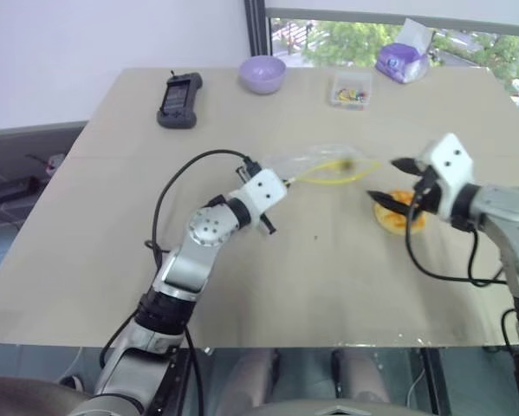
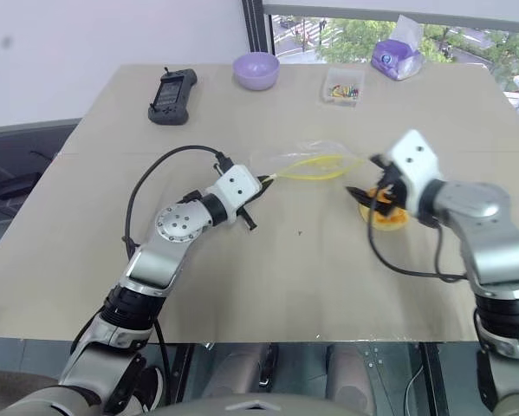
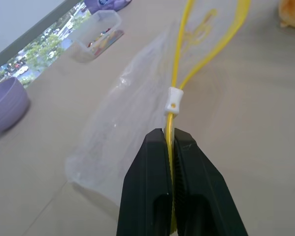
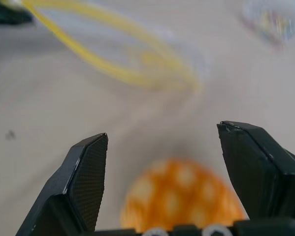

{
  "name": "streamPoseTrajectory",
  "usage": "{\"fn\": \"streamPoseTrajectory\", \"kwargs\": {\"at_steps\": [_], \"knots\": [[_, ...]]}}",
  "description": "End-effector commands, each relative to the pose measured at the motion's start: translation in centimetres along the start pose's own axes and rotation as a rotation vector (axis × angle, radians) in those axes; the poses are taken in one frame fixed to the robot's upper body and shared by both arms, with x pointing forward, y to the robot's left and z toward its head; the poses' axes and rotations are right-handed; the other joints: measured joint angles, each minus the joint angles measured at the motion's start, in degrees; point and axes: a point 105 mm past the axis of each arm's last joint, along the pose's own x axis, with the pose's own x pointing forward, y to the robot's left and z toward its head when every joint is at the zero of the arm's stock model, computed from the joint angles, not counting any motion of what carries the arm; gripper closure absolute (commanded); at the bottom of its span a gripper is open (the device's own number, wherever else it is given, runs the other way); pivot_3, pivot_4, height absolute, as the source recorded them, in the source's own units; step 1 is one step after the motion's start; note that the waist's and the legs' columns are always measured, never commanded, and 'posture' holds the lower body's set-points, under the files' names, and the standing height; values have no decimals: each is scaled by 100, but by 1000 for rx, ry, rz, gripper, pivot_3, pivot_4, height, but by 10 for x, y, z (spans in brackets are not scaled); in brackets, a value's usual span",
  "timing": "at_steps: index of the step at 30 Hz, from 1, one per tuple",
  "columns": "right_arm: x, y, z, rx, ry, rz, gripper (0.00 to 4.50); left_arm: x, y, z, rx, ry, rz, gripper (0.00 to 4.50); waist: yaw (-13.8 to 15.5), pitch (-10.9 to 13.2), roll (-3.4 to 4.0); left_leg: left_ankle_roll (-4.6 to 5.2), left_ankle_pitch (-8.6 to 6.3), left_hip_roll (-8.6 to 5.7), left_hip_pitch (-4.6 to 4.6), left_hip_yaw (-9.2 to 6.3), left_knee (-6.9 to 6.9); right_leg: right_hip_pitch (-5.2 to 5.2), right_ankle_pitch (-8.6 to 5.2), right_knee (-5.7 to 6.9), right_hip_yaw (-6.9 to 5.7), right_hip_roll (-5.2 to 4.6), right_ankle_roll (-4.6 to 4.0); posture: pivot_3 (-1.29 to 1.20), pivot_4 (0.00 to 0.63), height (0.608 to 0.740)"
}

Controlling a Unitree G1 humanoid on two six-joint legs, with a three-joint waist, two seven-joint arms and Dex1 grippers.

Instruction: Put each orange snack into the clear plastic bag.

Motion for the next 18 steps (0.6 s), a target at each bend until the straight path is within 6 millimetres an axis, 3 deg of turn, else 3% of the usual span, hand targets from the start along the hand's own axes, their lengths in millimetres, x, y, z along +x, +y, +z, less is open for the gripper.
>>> {"fn": "streamPoseTrajectory", "kwargs": {"at_steps": [1,4,9,12,18], "knots": [[-5,-10,-17,157,18,-71,650,2,4,11,13,-36,20,4500,-15,0,0,0,0,2,1,0,0,0,0,0,0,2,0,0,150,740],[3,-17,-26,260,21,-123,650,2,3,12,14,-37,12,4500,-34,0,0,0,0,3,3,4,0,-2,0,4,5,3,0,0,150,740],[10,-25,-49,274,107,-183,650,2,3,12,18,-37,8,4500,8,0,0,0,0,-1,0,4,3,-1,0,1,5,-2,0,0,150,740],[14,-21,-55,307,132,-170,650,1,4,12,21,-35,9,4500,8,-1,0,0,0,-1,0,2,5,1,0,2,3,-2,0,0,150,740],[15,-11,-79,213,273,-140,650,0,4,11,24,-31,11,4500,6,-5,-6,0,0,-1,4,-2,10,9,0,1,-3,-1,1,0,150,740]]}}
